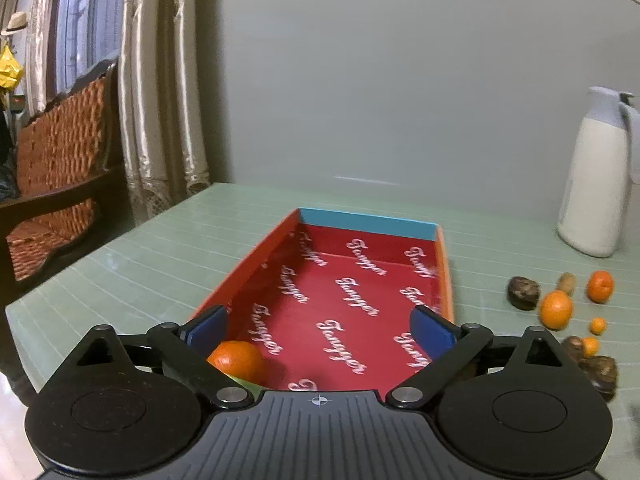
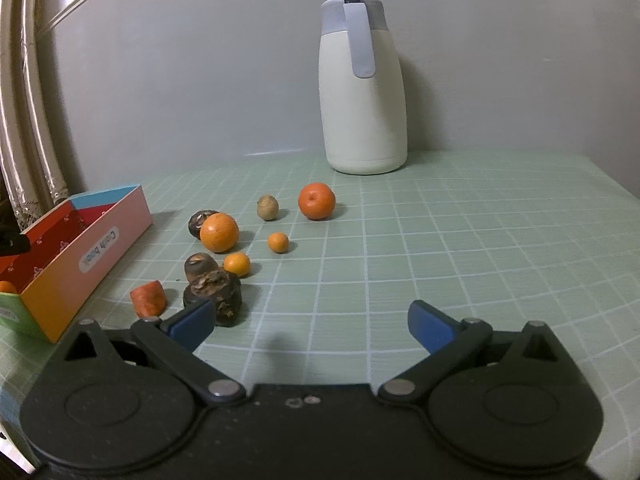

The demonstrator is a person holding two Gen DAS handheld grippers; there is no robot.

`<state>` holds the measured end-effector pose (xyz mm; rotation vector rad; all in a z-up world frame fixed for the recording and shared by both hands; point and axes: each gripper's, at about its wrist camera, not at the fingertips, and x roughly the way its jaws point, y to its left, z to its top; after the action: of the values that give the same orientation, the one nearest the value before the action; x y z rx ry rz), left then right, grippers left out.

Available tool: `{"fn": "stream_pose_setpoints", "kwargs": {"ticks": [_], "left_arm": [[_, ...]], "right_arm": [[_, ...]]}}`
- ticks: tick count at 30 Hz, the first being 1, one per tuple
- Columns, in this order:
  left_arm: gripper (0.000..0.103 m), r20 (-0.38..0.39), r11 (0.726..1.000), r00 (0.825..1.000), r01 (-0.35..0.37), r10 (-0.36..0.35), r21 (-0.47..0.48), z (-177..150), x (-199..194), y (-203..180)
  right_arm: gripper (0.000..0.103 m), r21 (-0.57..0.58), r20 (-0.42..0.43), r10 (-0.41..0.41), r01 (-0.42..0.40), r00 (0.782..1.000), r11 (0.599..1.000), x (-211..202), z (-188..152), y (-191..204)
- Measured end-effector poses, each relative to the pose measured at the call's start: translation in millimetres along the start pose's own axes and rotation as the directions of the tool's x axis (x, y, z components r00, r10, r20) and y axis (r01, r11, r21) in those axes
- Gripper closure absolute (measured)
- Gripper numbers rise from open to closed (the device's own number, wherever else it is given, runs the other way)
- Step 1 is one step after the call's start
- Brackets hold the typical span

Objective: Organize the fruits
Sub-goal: 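Withdraw the left tool from the tray while the right tool approaches the water chestnut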

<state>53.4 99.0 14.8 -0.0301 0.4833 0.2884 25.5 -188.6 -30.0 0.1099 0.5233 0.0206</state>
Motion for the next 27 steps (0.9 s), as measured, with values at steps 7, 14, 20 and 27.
{"fn": "stream_pose_setpoints", "kwargs": {"ticks": [7, 14, 20, 27], "left_arm": [[0.002, -0.002, 0.999, 1.0, 0.031, -0.031, 0.023, -9, -15, -7], [0.0, -0.01, 0.999, 0.999, 0.045, -0.045, 0.03, -22, -19, -6], [0.0, -0.009, 0.998, 0.998, 0.063, -0.063, 0.01, -28, -16, 1], [0.0, 0.006, 0.997, 0.997, 0.076, -0.076, -0.011, -33, -15, 12]], "right_arm": [[0.0, 0.007, -0.007, -0.001, 0.001, 1.0, 1.0, 4, 0, 2], [0.0, -0.002, -0.023, 0.004, -0.004, 1.0, 1.0, 13, -1, 13], [0.0, -0.012, -0.031, -0.001, 0.0, 1.0, 1.0, 20, -2, 23], [0.0, -0.034, -0.019, -0.004, 0.003, 1.0, 0.999, 25, -1, 30]]}}
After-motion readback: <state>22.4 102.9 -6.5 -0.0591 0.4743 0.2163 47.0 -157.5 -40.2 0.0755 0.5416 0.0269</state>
